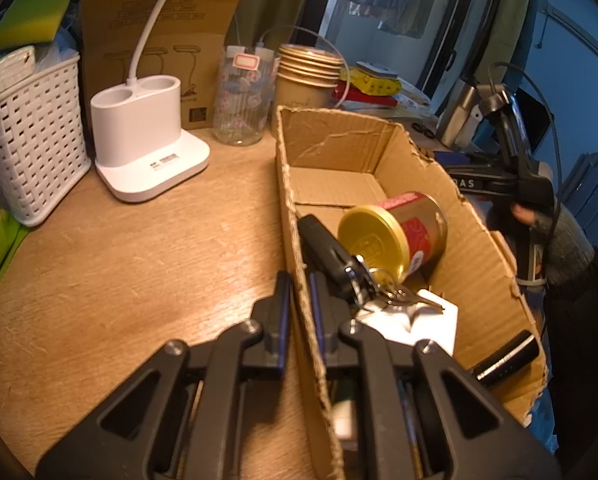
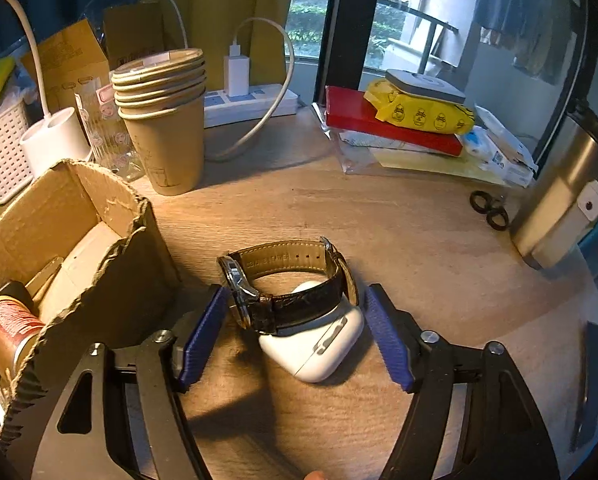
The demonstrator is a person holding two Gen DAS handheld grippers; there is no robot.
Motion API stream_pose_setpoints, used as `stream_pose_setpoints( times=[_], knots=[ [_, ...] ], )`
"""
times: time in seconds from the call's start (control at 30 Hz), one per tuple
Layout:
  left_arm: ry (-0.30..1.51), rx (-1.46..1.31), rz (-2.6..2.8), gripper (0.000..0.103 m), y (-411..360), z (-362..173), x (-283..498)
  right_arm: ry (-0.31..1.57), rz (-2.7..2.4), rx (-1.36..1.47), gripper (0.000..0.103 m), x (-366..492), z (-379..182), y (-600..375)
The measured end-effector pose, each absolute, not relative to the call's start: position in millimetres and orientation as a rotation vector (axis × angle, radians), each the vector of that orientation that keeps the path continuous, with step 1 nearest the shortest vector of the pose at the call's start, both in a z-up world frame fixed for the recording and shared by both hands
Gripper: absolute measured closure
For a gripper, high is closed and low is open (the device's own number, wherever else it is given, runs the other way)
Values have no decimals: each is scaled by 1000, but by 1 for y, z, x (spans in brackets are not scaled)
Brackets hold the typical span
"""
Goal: Organize rigid objects
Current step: 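Grasp the wristwatch band with the right gripper and lift it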
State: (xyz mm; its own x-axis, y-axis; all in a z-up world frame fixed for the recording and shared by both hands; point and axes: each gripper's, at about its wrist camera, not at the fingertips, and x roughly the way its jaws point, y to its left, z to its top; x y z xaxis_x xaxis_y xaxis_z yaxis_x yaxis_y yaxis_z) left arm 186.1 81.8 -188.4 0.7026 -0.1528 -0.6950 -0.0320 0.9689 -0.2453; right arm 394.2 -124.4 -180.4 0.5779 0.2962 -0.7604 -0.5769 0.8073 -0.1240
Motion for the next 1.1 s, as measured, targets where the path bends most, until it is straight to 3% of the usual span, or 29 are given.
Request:
stream_pose_setpoints(
  times=[1.1],
  knots=[
    [794,-246,-68,92,81,-189,187,739,491,-406,35,395,-172,-121]
  ],
)
